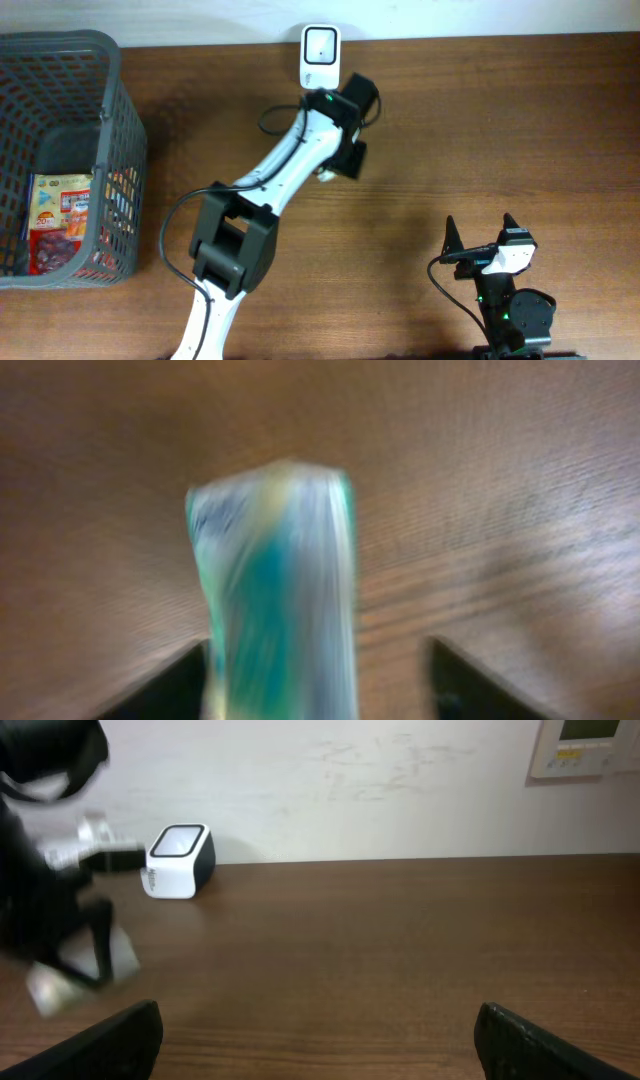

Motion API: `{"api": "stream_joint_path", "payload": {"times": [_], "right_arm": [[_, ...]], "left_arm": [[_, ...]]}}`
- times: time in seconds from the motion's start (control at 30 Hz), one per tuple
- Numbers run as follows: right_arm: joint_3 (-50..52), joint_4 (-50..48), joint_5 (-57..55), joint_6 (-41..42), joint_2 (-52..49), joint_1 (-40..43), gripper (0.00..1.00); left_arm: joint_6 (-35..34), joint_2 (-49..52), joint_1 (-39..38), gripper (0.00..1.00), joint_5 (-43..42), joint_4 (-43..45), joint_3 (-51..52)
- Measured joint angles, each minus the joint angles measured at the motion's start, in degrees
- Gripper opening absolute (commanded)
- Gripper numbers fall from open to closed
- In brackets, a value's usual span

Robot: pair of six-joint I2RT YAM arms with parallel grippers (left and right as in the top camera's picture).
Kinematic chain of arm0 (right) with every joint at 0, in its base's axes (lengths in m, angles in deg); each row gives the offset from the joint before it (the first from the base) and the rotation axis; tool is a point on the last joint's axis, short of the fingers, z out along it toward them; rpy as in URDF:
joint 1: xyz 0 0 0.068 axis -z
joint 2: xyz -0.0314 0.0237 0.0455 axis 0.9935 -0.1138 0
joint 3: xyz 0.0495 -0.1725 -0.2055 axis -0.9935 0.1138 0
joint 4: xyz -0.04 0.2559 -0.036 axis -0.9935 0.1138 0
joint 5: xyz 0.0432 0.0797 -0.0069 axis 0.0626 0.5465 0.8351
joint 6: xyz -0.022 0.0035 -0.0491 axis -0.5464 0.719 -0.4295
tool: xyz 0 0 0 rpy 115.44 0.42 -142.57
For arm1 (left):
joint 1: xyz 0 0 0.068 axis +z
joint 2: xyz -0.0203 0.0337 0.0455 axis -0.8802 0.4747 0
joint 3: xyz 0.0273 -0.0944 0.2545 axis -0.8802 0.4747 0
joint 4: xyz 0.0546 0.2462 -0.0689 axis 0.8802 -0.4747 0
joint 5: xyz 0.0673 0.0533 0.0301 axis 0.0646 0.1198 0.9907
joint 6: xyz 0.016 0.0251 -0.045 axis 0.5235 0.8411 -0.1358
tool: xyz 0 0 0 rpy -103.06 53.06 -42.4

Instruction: Scan the item barcode

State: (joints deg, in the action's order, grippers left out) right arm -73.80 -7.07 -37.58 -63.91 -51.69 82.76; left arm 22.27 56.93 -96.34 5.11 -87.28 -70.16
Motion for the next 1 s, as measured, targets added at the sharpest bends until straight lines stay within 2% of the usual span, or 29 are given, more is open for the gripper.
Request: {"api": "stream_joint_path", "payload": {"times": [0.03,0.07,0.13,0.17,0.27,0.33,0.37,0.4,0.47,0.5,0.57,0.6,0.67,0.73,0.83,0.9,1.0], "right_arm": [[0.00,0.00,0.00,-0.04,0.00,0.00,0.99],[0.00,0.00,0.00,-0.04,0.00,0.00,0.99],[0.00,0.00,-0.02,-0.04,0.00,0.00,0.99],[0.00,-0.02,0.00,-0.04,0.00,0.00,0.99],[0.00,-0.04,0.00,-0.04,0.00,0.00,0.99],[0.00,-0.02,-0.02,-0.04,0.00,0.00,0.99],[0.00,0.00,0.00,-0.04,0.00,0.00,0.99],[0.00,0.00,-0.02,-0.04,-0.02,0.00,0.99],[0.00,0.00,0.00,-0.07,0.00,0.00,0.99],[0.00,0.00,-0.02,-0.02,0.00,0.00,0.98],[0.00,0.00,0.00,-0.04,0.00,0.00,0.99],[0.00,-0.02,0.00,-0.02,0.00,0.00,0.99],[0.00,0.00,0.00,-0.02,0.00,0.00,0.99],[0.00,0.00,0.00,-0.04,0.02,0.00,0.99],[0.00,0.00,0.00,-0.02,0.00,0.00,0.99],[0.00,0.00,-0.02,-0.07,0.00,0.00,0.99],[0.00,0.02,-0.02,-0.02,0.00,0.00,0.98]], "left_arm": [[-0.42,0.07,-0.70,0.99,0.17,0.72,1.25],[-0.44,0.07,-1.11,0.91,0.39,1.18,1.40],[-0.42,0.24,-0.87,0.87,0.42,-2.97,-1.42],[-0.61,0.28,-0.46,0.86,0.42,-6.36,-5.44],[-0.63,0.68,3.80,0.86,0.44,-20.44,-26.75],[-0.66,-0.20,14.21,0.88,1.79,-27.36,-47.60],[-0.66,-0.42,18.27,0.84,2.01,-29.35,-54.18],[-0.70,-1.27,25.75,0.77,2.21,-30.60,-61.83],[-1.51,-4.85,39.04,0.73,2.27,-30.93,-63.69],[-1.75,-6.12,44.28,0.74,2.32,-31.06,-63.60],[-2.14,-8.98,51.32,0.79,2.51,-30.88,-59.12],[-2.45,-11.37,53.09,0.80,2.95,-30.69,-52.19],[-5.92,-13.79,55.52,0.76,7.54,-31.19,-35.19],[-10.80,-12.41,57.90,0.74,11.45,-25.53,-20.37],[-11.69,-12.22,62.38,0.73,12.33,-20.61,-7.43],[-11.69,-12.48,62.71,0.73,12.28,-19.23,2.29],[-11.69,-12.76,61.94,0.68,11.72,-12.68,16.61]]}}
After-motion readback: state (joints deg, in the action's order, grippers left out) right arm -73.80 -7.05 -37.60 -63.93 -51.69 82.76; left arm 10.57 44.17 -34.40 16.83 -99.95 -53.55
